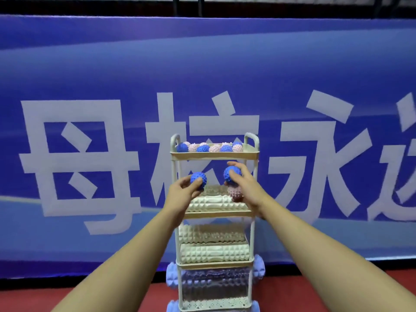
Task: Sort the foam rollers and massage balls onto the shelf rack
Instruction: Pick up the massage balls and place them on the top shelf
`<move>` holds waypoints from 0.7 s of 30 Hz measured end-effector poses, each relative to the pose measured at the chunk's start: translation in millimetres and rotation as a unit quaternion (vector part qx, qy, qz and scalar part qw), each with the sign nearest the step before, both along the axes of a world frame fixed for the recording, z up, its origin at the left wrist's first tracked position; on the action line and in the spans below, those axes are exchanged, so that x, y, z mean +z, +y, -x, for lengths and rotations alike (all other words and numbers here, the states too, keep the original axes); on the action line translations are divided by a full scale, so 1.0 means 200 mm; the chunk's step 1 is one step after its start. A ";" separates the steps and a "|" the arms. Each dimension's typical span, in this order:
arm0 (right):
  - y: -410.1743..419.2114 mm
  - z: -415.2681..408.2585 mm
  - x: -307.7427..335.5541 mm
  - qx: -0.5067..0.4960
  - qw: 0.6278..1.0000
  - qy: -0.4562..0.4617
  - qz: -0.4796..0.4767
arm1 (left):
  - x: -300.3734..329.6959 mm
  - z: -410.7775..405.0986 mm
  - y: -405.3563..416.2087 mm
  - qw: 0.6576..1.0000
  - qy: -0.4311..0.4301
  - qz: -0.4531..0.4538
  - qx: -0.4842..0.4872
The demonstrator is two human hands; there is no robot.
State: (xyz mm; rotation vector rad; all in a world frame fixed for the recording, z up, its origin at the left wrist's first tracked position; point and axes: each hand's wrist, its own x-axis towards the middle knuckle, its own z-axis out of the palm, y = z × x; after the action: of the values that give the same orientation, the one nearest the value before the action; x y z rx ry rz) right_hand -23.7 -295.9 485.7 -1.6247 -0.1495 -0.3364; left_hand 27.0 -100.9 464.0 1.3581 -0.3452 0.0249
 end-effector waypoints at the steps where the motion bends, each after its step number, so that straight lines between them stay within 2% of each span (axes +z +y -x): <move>1: -0.02 -0.06 0.06 -0.037 0.997 -0.017 0.067 | 0.05 -0.05 -0.01 0.999 -0.027 -0.024 0.017; 3: -0.07 -0.19 0.18 -0.103 0.972 -0.054 0.202 | 0.16 -0.15 -0.02 0.991 -0.093 -0.076 0.055; 6: -0.13 -0.39 0.35 -0.177 0.903 -0.077 0.384 | 0.32 -0.33 -0.03 0.957 -0.190 -0.175 0.134; 10: -0.15 -0.63 0.48 -0.231 0.822 -0.056 0.517 | 0.49 -0.62 -0.07 0.898 -0.258 -0.276 0.226; 12: -0.14 -0.74 0.46 -0.232 0.800 -0.032 0.553 | 0.50 -0.74 -0.08 0.876 -0.257 -0.334 0.234; 16: -0.14 -0.87 0.31 -0.244 0.796 -0.005 0.554 | 0.41 -0.86 -0.12 0.849 -0.244 -0.404 0.237; 21: -0.16 -0.91 0.27 -0.266 0.788 -0.002 0.555 | 0.37 -0.87 -0.13 0.829 -0.253 -0.413 0.279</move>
State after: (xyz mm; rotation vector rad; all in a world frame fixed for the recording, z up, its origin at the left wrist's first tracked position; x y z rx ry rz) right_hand 157.8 -327.4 540.6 -2.8522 0.1652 -0.7781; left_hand 201.8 -126.5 538.8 2.2863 -0.4060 0.8225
